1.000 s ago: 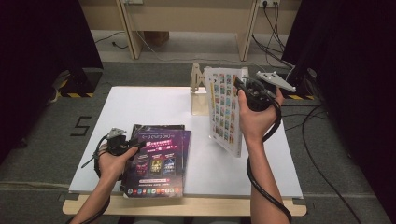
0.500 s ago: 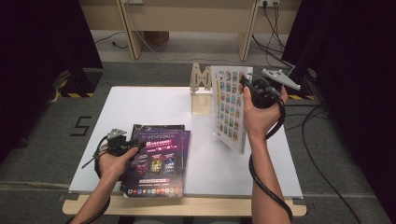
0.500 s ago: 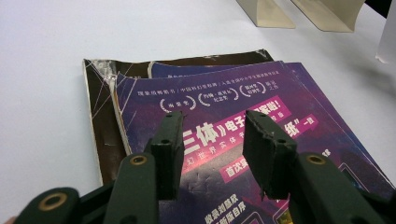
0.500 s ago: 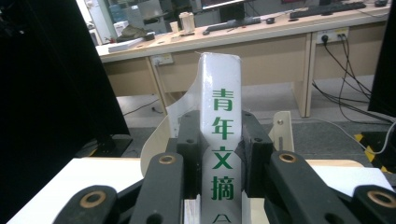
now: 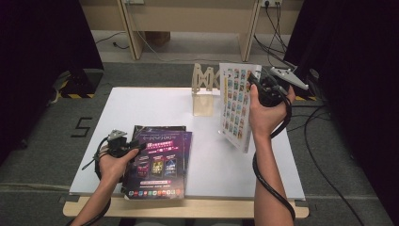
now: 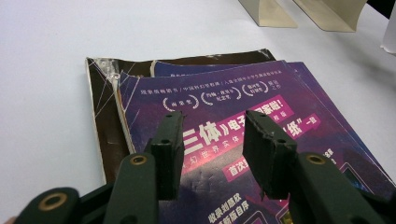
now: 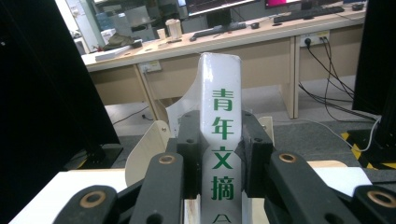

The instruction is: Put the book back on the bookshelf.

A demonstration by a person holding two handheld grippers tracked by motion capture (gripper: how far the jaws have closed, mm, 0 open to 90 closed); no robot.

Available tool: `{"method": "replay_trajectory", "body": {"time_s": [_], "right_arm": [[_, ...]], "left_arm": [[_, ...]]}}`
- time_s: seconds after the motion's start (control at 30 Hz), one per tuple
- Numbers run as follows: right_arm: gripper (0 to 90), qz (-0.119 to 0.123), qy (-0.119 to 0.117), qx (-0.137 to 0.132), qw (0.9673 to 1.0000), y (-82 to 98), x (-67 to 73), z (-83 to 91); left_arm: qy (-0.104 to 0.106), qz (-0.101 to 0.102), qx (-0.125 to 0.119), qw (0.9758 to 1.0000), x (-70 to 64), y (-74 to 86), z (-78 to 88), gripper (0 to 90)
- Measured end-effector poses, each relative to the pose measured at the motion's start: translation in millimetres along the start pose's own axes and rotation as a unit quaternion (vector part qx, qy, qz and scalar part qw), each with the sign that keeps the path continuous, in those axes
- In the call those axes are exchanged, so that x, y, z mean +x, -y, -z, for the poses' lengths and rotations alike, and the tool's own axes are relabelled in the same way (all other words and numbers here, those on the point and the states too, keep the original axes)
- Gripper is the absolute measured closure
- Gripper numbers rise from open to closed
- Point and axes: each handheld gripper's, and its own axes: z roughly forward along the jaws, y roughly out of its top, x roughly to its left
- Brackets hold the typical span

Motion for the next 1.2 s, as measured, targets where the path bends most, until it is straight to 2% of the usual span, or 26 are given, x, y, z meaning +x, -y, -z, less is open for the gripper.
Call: {"method": "replay_trajectory", "body": {"time_s": [0.6,0.9,1.2], "right_arm": [[74.3,-0.010,0.021,0.002,0.9997,-1.4,-13.0,-4.0],[74.3,-0.001,0.040,-0.001,0.9992,-2.7,-15.0,-5.0],[74.3,-0.002,0.043,-0.002,0.9991,-4.8,-16.1,-9.5]], "left_arm": [[0.000,0.000,0.002,1.0000,0.1,0.6,-0.5,57.6],[0.001,0.000,0.002,1.0000,0.1,0.7,-1.0,57.6],[0.002,0.001,0.000,1.0000,-0.6,0.6,-0.3,57.6]]}}
